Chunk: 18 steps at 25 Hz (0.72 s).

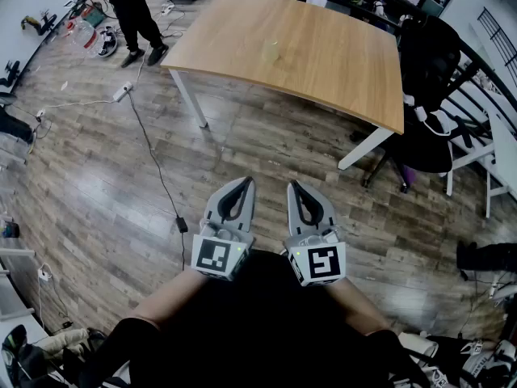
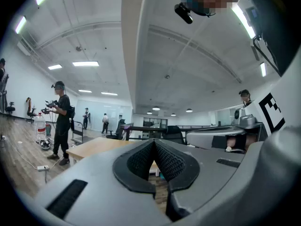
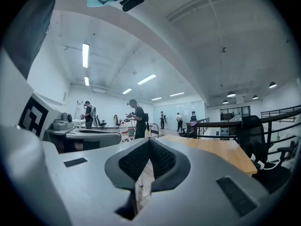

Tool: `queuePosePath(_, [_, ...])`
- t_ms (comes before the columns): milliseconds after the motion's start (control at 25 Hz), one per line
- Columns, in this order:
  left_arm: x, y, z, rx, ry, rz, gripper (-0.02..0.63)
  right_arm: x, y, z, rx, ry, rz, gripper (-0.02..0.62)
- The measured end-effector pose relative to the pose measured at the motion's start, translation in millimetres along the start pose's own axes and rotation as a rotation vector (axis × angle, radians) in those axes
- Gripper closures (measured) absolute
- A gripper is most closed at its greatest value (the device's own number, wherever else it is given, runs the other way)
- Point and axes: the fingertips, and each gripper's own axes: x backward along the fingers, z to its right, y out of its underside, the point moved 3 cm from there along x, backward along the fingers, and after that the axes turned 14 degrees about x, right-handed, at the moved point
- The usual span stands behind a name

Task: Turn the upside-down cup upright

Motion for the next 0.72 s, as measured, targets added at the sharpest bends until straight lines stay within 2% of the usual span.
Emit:
queuePosePath(360, [0.1,-8.7,-31.4,0.016,0.05,0.004,0.598,-28.2,-7.6,-21.6,0.002,0.027,-0.014,0.583])
queuePosePath(480, [4.5,-13.5,-43.6,-0.005,0.075,-0.009,0.598,-34.9,-11.4,-31.6,-0.033,0.057,-0.019,0.583])
queuePosePath(720, [4.7,-11.2,-69.3,0.024,0.075,-0.035,0.598,-50.0,-7.9,-31.4,-0.105,0.098,-0.045,0.583])
